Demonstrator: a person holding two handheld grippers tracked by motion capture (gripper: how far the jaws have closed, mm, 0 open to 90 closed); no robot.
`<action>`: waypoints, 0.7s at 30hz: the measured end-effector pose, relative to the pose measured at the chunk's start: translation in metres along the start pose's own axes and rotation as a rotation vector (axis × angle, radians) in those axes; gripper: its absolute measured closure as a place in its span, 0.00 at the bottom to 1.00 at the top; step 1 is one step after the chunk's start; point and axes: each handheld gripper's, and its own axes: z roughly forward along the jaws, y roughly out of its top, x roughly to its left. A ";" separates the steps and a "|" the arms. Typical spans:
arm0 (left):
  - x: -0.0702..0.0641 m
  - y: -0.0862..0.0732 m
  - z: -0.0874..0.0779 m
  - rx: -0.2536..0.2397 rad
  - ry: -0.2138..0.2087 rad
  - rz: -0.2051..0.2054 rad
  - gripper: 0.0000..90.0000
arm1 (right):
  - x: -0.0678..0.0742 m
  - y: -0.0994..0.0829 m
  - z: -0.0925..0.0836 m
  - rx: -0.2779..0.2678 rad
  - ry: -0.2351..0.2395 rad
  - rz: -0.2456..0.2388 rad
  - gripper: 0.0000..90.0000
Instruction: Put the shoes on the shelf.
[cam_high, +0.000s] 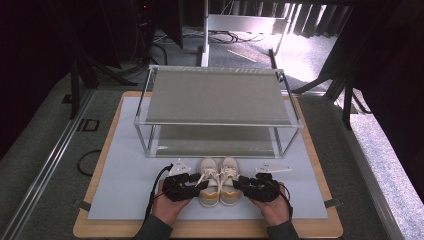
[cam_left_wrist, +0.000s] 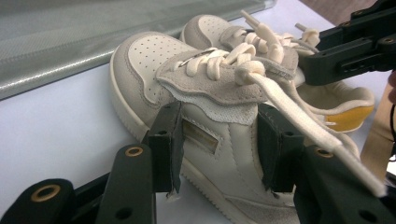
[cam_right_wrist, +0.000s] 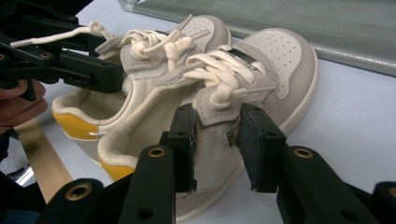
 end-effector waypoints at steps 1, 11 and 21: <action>0.000 0.000 0.000 -0.004 -0.004 -0.005 0.62 | -0.001 -0.001 -0.001 -0.008 0.007 0.003 0.75; -0.005 0.004 0.002 -0.023 -0.004 -0.003 0.62 | -0.006 -0.004 -0.007 -0.036 0.024 0.012 0.76; -0.006 0.008 0.002 -0.056 0.008 -0.009 0.63 | -0.005 0.000 -0.009 -0.055 0.021 0.013 0.78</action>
